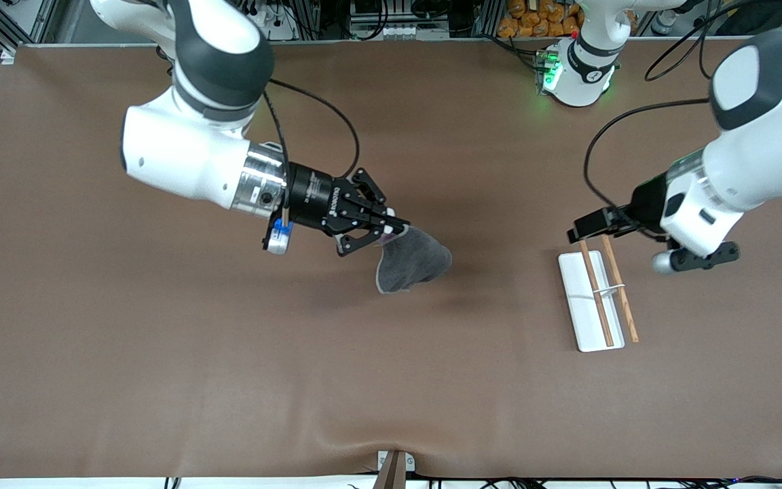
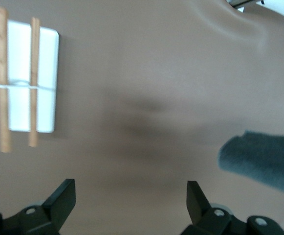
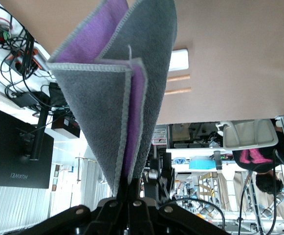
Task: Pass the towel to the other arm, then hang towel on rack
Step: 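Grasp the hanging towel with the left gripper beside the right gripper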
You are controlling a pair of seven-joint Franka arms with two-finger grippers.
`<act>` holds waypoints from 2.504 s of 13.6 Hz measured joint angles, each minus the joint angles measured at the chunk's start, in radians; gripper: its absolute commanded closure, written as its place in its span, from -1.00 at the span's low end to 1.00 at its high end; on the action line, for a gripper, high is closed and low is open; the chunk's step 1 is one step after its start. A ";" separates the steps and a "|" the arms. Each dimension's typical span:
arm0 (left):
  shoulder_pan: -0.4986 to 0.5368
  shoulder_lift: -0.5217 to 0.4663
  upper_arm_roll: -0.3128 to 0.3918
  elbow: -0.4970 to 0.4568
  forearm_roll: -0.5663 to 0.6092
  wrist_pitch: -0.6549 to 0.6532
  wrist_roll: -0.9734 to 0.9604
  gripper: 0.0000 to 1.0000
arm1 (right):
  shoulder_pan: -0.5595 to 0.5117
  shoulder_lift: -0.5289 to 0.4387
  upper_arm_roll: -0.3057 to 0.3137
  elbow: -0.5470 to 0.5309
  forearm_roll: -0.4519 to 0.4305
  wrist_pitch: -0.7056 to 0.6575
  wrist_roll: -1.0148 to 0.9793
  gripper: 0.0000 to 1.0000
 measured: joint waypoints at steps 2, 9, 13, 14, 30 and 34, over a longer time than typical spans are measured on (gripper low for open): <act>-0.026 0.016 -0.001 0.000 -0.020 0.021 -0.133 -1.00 | 0.020 0.000 0.000 0.006 0.006 0.037 0.023 1.00; -0.054 0.108 0.000 -0.004 -0.270 0.078 -0.583 -1.00 | 0.046 0.000 -0.001 0.035 0.006 0.084 0.056 1.00; -0.108 0.180 -0.002 -0.005 -0.286 0.182 -0.861 -1.00 | 0.049 0.001 -0.002 0.036 0.006 0.088 0.059 1.00; -0.120 0.188 -0.002 -0.005 -0.289 0.191 -0.902 -1.00 | 0.049 0.001 -0.002 0.036 0.006 0.088 0.059 1.00; -0.191 0.218 -0.001 -0.031 -0.365 0.220 -1.112 0.93 | 0.049 0.001 -0.004 0.036 0.006 0.089 0.062 1.00; -0.191 0.229 -0.001 -0.030 -0.365 0.227 -1.112 1.00 | 0.049 0.001 -0.005 0.036 0.006 0.089 0.062 1.00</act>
